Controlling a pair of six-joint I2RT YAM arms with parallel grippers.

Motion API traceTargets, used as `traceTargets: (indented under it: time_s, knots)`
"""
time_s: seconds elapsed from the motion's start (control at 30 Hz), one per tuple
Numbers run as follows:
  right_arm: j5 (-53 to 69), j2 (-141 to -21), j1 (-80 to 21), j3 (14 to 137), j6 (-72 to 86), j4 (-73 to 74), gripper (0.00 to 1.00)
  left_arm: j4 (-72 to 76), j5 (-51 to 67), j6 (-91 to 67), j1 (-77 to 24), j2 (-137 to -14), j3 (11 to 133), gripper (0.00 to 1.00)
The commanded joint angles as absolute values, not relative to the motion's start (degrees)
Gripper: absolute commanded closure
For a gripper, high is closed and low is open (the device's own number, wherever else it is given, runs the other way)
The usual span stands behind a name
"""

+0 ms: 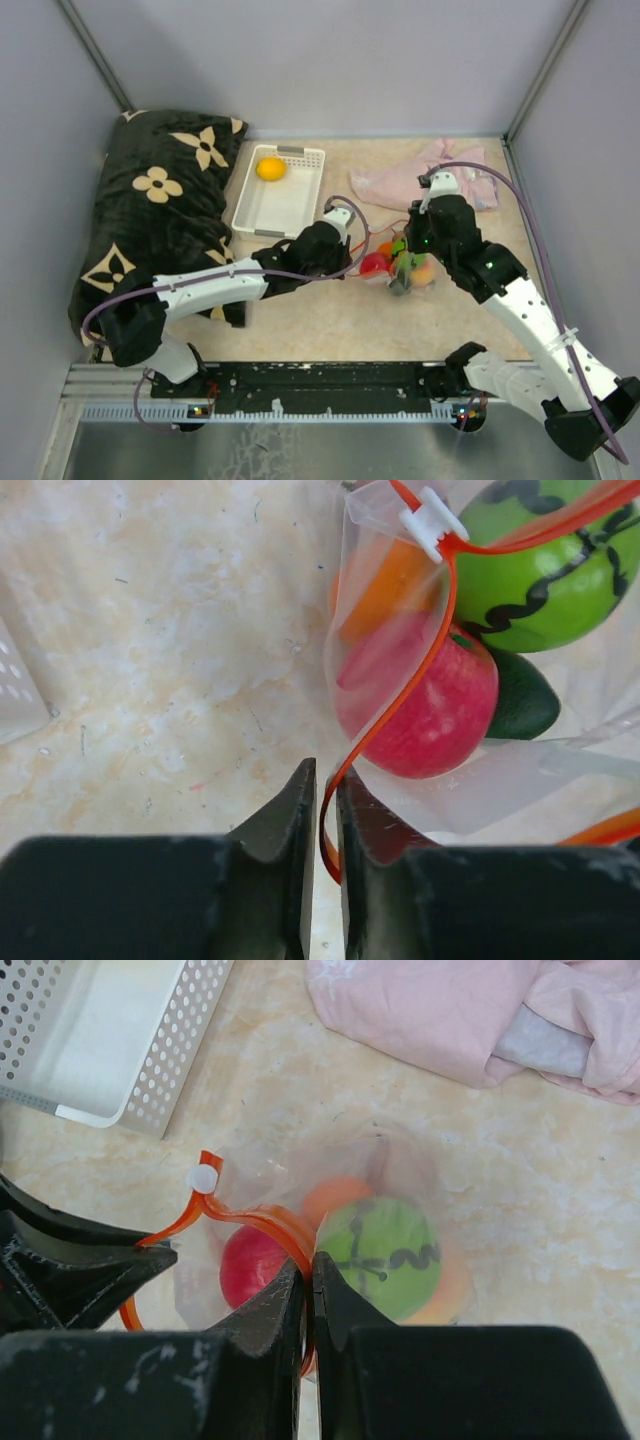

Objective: Place the food in the zip-top bag and seal the zipper
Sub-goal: Adjust the zipper food storage bag at the center of the board.

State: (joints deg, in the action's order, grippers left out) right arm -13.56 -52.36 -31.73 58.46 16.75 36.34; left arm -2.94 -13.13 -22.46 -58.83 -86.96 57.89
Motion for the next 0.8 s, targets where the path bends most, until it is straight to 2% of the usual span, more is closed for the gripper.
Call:
traceTargets:
  time_s: [0.0,0.03,0.07,0.3,0.77]
  knots:
    - [-15.4,-51.7,-31.4,58.3,16.7,33.4,0.93,-5.7,-14.9,-21.5,-58.6,-88.8,63.7,0.92]
    - [-16.3,-51.7,-31.4,58.2,16.3,33.8,0.93,-6.3,-14.5,-21.1,-58.6,-88.5,64.5,0.98]
    - [-17.6,-51.8,-31.4,58.2,15.9,34.1,0.93,-6.5,-14.0,-20.9,-58.6,-87.8,65.1,1.0]
    - [-24.6,-52.8,-31.4,59.0,13.0,36.7,0.93,-4.7,-8.3,-19.0,-58.7,-81.1,67.3,1.0]
    - [-32.5,-56.0,-31.2,60.2,8.3,37.1,0.93,-6.8,-6.3,-18.1,-58.7,-77.0,69.8,1.0]
